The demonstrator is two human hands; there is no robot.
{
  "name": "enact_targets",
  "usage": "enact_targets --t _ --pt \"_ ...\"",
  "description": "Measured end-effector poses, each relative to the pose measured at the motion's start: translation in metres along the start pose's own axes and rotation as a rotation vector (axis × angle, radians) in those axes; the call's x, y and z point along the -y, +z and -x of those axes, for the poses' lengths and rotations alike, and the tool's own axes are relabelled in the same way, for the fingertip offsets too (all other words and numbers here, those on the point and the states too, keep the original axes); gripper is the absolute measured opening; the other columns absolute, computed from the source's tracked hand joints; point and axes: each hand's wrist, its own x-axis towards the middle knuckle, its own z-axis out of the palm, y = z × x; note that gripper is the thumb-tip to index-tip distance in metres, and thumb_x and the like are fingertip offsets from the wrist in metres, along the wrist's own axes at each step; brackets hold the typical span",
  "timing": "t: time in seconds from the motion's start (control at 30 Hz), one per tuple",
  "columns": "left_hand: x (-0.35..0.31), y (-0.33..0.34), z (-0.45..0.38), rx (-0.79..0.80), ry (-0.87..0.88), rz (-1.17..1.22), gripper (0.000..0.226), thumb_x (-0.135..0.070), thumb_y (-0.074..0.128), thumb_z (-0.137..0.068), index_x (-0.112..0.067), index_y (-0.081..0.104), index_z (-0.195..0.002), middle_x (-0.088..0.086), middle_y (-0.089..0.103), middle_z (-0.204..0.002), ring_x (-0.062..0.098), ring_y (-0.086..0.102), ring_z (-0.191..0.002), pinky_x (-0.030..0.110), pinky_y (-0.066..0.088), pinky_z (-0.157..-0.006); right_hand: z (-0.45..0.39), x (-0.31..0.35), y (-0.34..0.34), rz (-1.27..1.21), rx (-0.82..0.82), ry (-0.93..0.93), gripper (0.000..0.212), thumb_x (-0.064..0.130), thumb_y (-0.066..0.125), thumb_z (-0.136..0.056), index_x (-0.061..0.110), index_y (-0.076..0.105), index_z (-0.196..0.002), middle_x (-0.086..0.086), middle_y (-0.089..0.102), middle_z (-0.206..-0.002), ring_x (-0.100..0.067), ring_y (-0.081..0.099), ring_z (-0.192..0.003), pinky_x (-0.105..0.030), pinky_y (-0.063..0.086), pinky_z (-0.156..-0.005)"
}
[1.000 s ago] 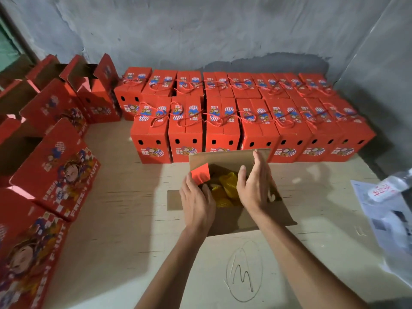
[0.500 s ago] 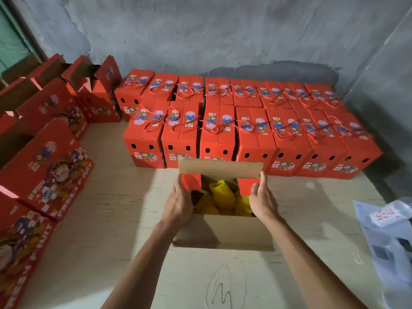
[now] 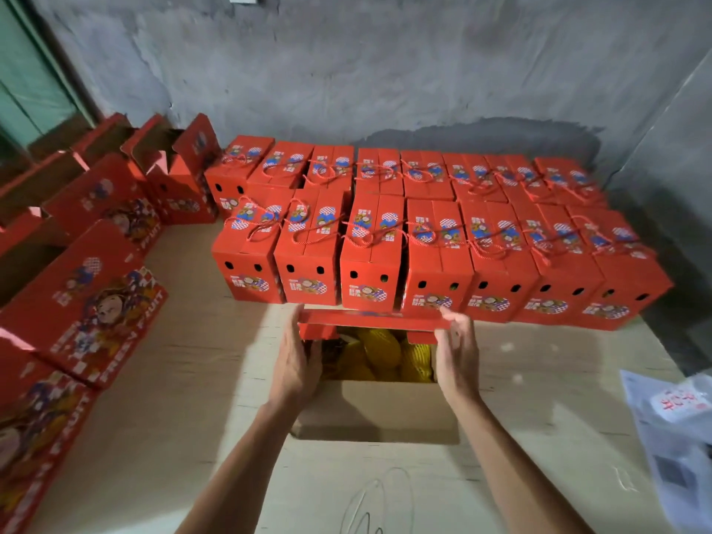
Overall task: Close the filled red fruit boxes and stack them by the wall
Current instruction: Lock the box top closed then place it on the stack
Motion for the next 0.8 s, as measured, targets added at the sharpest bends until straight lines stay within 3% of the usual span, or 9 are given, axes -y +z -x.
enact_targets --t 0.07,0.13,0.2,0.27,0.37,0.6,0.73,0.8 --pt "0.002 -0.001 0.004 0.037 -0.053 -0.019 0.057 -0.024 0.072 -0.094 -0.041 0.038 -0.137 -0.004 0.042 -0.151 0.017 0.044 -0.139 0.051 0.048 -0.109 -0.001 -0.001 0.000 0.061 0.055 -0.002 0.032 0.045 0.046 -0.088 0.020 0.066 -0.089 0.002 0.060 -0.143 0.009 0.056 -0.113 0.000 0.038 -0.086" --pt "0.004 -0.003 0.003 0.106 -0.140 -0.014 0.080 -0.044 0.085 -0.080 -0.035 0.035 -0.141 -0.008 0.041 -0.147 0.012 0.045 -0.133 0.039 0.048 -0.107 0.000 -0.003 0.003 0.208 0.112 -0.122 0.027 0.046 0.053 -0.088 0.022 0.065 -0.084 0.002 0.057 -0.145 -0.010 0.049 -0.133 -0.017 0.036 -0.104" --pt "0.004 -0.004 -0.002 0.190 -0.200 -0.009 0.101 -0.058 0.088 -0.070 -0.030 0.027 -0.145 -0.007 0.042 -0.143 0.010 0.047 -0.127 0.033 0.048 -0.102 0.000 -0.005 0.006 0.354 0.213 -0.193 0.026 0.039 0.068 -0.088 0.023 0.065 -0.107 0.002 0.048 -0.153 -0.015 0.039 -0.143 -0.031 0.037 -0.110" --pt "0.005 -0.006 -0.009 0.211 -0.225 -0.056 0.084 -0.066 0.080 -0.073 -0.031 0.033 -0.133 -0.002 0.049 -0.138 0.017 0.055 -0.122 0.040 0.055 -0.096 -0.004 -0.007 0.003 0.403 0.365 -0.134 0.047 0.038 0.075 -0.089 0.028 0.058 -0.132 0.005 0.033 -0.163 -0.013 0.024 -0.151 -0.039 0.031 -0.113" --pt "0.003 -0.009 -0.024 0.198 -0.257 -0.148 0.064 -0.069 0.074 -0.077 -0.031 0.038 -0.113 0.001 0.057 -0.127 0.026 0.063 -0.111 0.049 0.058 -0.087 -0.012 -0.008 -0.003 0.362 0.468 -0.096 0.057 0.039 0.077 -0.091 0.030 0.055 -0.143 0.007 0.025 -0.167 -0.010 0.013 -0.155 -0.047 0.022 -0.125" --pt "-0.006 -0.010 -0.025 0.214 -0.206 -0.328 0.061 -0.071 0.068 -0.081 -0.032 0.036 -0.116 0.001 0.061 -0.129 0.031 0.066 -0.106 0.048 0.058 -0.084 -0.002 -0.004 -0.001 0.430 0.354 -0.172 0.062 0.036 0.080 -0.088 0.015 0.058 -0.143 -0.005 0.033 -0.165 -0.020 0.024 -0.154 -0.047 0.034 -0.122" --pt "-0.008 -0.011 -0.023 0.159 -0.279 -0.480 0.094 -0.086 0.062 -0.073 -0.022 0.035 -0.137 0.008 0.064 -0.132 0.032 0.062 -0.119 0.047 0.050 -0.099 -0.011 0.003 -0.010 0.441 0.411 0.157 0.104 0.061 0.083 -0.076 0.020 0.030 -0.156 -0.003 0.041 -0.159 -0.025 0.044 -0.142 -0.051 0.044 -0.112" --pt "-0.012 -0.015 -0.027 0.168 -0.301 -0.608 0.103 -0.097 0.050 -0.069 -0.018 0.043 -0.134 0.008 0.068 -0.128 0.031 0.063 -0.119 0.045 0.043 -0.102 -0.030 0.015 -0.023 0.601 0.538 0.246 0.089 0.078 0.076 -0.070 0.029 0.051 -0.140 0.003 0.063 -0.136 -0.022 0.061 -0.120 -0.043 0.051 -0.098"
